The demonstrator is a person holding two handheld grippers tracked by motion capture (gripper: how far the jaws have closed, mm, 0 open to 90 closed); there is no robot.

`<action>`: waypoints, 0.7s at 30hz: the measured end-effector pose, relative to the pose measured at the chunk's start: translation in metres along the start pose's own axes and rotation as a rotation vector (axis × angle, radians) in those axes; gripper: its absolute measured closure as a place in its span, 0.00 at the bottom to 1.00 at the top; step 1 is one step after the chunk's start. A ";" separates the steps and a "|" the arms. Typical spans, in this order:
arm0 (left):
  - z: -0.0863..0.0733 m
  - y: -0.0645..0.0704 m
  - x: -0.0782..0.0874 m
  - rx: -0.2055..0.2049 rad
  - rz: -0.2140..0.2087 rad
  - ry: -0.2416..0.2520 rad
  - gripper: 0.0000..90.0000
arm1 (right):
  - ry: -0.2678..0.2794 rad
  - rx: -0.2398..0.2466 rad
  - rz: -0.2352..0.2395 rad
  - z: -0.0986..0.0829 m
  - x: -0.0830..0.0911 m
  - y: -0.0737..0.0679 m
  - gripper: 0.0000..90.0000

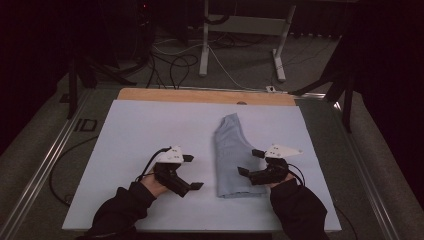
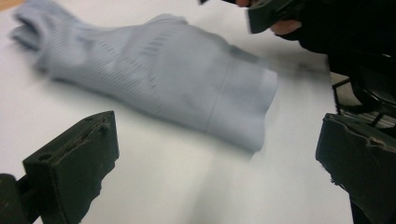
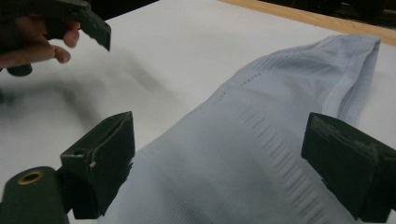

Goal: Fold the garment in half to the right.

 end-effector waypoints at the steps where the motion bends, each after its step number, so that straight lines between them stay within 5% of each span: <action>1: 0.000 0.000 0.000 0.000 0.000 0.000 0.00 | 0.000 0.000 0.000 0.000 0.000 0.000 0.11; 3: -0.007 -0.004 0.016 0.005 0.039 -0.001 0.00 | -0.017 0.006 -0.006 -0.004 0.004 0.000 0.11; 21: -0.052 -0.015 0.083 0.069 0.176 0.002 0.00 | -0.031 -0.011 -0.084 -0.026 0.029 0.004 0.11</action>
Point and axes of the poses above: each handheld gripper's, and its own axes: x roughly backward along the jaws, z roughly out of its top, y roughly to its right, the point moved 1 cm from there along -x, roughly forward along the jaws, and after that the axes turned 7 degrees about y, right-handed, at the moved point
